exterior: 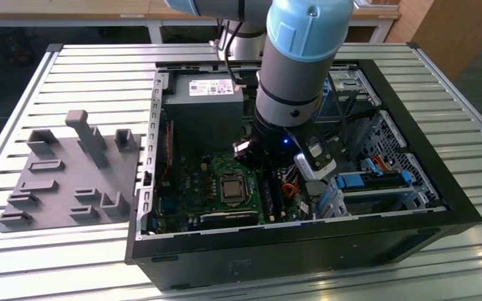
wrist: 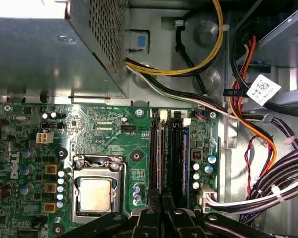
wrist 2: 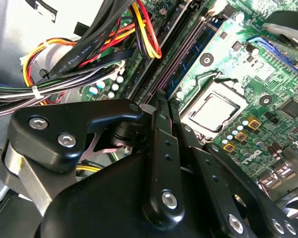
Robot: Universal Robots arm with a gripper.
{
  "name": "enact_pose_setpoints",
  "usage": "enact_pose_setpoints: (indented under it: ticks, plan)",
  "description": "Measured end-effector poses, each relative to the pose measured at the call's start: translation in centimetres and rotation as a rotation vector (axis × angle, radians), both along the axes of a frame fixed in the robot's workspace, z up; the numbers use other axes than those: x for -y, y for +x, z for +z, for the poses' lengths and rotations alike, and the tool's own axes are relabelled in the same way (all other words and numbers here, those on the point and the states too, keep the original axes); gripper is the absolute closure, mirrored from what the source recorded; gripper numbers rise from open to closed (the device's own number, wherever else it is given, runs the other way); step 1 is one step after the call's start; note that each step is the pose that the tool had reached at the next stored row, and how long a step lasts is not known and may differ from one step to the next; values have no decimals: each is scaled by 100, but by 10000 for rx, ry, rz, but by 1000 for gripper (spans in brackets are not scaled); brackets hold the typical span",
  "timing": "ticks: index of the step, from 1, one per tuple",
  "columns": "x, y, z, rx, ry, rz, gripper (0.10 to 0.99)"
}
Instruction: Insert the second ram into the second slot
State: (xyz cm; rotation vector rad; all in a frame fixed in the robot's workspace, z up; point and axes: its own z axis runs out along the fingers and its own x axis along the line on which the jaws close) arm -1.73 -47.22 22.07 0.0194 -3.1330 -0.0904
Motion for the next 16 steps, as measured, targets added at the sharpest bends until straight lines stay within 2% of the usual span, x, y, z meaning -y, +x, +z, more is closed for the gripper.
enact_pose_setpoints:
  ticks: [16]
  plan:
    - [1, 5, 14, -1, 41, 1, 953]
